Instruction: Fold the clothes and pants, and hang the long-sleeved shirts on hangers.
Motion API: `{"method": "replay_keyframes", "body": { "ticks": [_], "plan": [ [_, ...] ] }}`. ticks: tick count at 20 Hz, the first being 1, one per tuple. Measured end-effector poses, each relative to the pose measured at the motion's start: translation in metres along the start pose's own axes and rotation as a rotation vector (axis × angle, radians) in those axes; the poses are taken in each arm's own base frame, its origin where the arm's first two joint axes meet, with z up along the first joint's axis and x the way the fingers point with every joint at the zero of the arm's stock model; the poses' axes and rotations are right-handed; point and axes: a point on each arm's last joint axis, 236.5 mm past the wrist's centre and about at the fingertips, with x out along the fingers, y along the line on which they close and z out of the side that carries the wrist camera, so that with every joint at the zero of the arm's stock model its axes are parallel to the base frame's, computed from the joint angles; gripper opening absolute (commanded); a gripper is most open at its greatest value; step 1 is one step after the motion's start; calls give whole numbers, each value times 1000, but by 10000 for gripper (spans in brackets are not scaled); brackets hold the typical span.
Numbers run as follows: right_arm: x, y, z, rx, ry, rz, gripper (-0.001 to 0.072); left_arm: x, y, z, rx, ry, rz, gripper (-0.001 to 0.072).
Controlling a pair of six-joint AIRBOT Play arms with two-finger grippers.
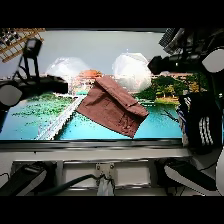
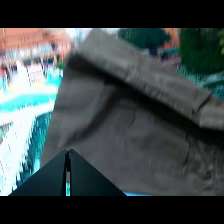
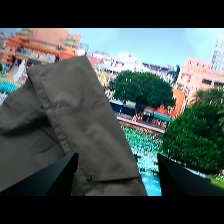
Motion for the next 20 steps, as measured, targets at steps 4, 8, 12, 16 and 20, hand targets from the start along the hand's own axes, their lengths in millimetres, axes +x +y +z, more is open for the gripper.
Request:
{"method": "replay_keyframes", "body": {
  "ticks": [4, 8, 12, 16, 20],
  "plan": [
    [21, 3, -59, 83, 154, 32, 566, 20, 24, -72, -170, 164, 81, 682],
    [32, 14, -98, 148, 210, 85, 565, 47, 33, -126, -328, 249, 101, 453],
    [32, 27, -109, 192, 206, 135, 565, 78, 34, -145, -451, 256, 83, 442],
    [27, 32, -110, 199, 187, 154, 565, 105, 34, -162, -551, 295, 72, 441],
    [24, 35, -108, 201, 174, 162, 565, 127, 29, -172, -637, 325, 46, 440]
  ]
}}
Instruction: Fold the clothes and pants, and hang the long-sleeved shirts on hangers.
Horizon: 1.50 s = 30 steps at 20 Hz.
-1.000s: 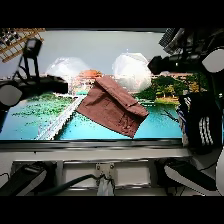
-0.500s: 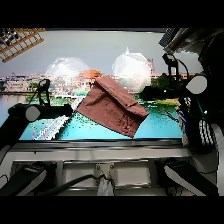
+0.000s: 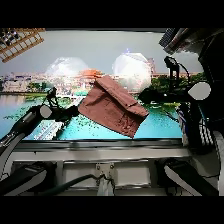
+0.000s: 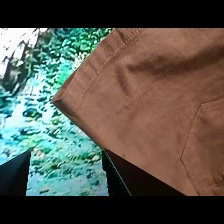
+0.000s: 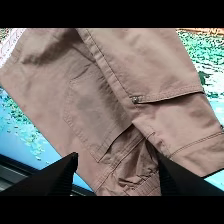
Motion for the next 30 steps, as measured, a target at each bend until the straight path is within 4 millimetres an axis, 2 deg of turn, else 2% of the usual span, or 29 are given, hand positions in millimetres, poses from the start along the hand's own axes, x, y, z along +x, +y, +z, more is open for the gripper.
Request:
{"method": "replay_keyframes", "body": {
  "ticks": [3, 5, 6, 7, 8, 10, 12, 14, 15, 18, 19, 20, 22, 24, 27, 30],
  "plan": [
    [-1, 1, 0, 8, -2, 3, 566, 11, -3, 1, -34, 4, -24, 424],
    [-1, 1, 0, 8, -2, 5, 566, 17, -3, 3, -49, 0, -28, 389],
    [-1, 1, 0, 8, -3, 5, 566, 20, -3, 5, -58, -5, -31, 328],
    [-1, 2, 0, 8, -3, 5, 566, 22, -3, 7, -66, -11, -34, 319],
    [-1, 2, 0, 8, -3, 5, 566, 25, -3, 8, -79, -15, -40, 268],
    [-1, 2, 0, 9, -4, 8, 566, 31, -8, 10, -94, -19, -61, 256],
    [-1, 2, 1, 9, -7, 8, 566, 36, -15, 9, -99, -18, -94, 176],
    [-1, 2, 1, 9, -8, 7, 566, 39, -22, 10, -94, -21, -124, 36],
    [-1, 2, 1, 10, -8, 7, 566, 40, -25, 9, -84, -18, -137, 13],
    [-1, 3, -7, 28, 25, 9, 560, 34, -39, 17, -24, -48, -180, 12],
    [-2, 3, -15, 38, 45, 10, 507, 30, -43, 21, -3, -61, -194, 11],
    [-4, 4, -25, 57, 66, 10, 482, 25, -47, 23, 16, -75, -206, 11],
    [-7, 6, -54, 119, 96, 10, 483, 13, -57, 29, 50, -106, -233, 11],
    [-7, 10, -94, 225, 120, 13, 530, 2, -65, 31, 76, -123, -257, 10],
    [8, 15, -157, 473, 143, 45, 529, -12, -76, 25, 106, -116, -292, 9],
    [30, 30, -198, 693, 150, 149, 528, -27, -87, 8, 141, -67, -333, 8]
  ]
}}
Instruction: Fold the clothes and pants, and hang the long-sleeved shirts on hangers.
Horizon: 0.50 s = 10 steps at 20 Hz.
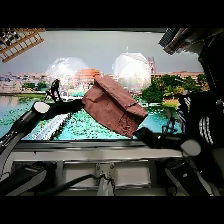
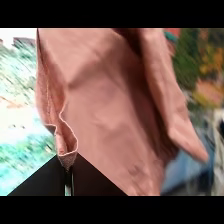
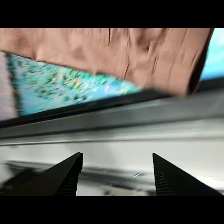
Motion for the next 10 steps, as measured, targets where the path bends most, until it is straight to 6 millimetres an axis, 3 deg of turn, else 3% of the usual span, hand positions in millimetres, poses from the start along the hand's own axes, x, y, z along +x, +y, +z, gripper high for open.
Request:
{"method": "replay_keyframes", "body": {
  "ticks": [4, 10],
  "plan": [
    [26, -21, -20, 170, 30, 23, 528, -18, -18, -22, 16, 40, -50, 8],
    [50, -48, -4, 298, -40, -52, 518, -42, -35, -32, 23, 17, -97, 8]
  ]
}}
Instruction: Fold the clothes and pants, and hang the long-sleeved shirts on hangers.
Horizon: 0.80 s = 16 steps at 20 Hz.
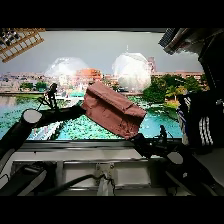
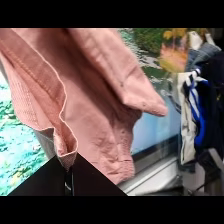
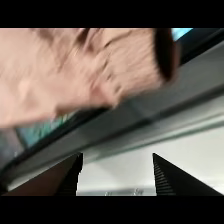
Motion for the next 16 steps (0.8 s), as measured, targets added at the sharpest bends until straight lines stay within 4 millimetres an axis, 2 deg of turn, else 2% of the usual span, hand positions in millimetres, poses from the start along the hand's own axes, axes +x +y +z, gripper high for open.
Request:
{"method": "replay_keyframes", "body": {
  "ticks": [7, 9, 10, 11, 12, 13, 14, 16],
  "plan": [
    [22, -3, 26, 52, -82, -27, 473, -7, -7, -6, 5, 9, -19, 8],
    [27, -2, 33, 55, -104, -27, 396, -7, -8, -7, 6, 11, -20, 8],
    [29, -2, 37, 57, -114, -26, 322, -7, -8, -6, 6, 11, -21, 8],
    [31, -1, 40, 55, -125, -24, 224, -7, -8, -7, 6, 11, -21, 8],
    [33, -1, 44, 51, -136, -22, 71, -7, -8, -7, 7, 14, -22, 8],
    [34, 2, 46, 50, -146, -11, 41, -7, -8, -7, 6, 14, -22, 8],
    [34, 7, 50, 49, -159, 8, 40, -7, -8, -7, 7, 14, -22, 8],
    [32, 28, 56, 28, -186, 73, 39, -8, -9, -6, 14, 8, -22, 7]
  ]
}}
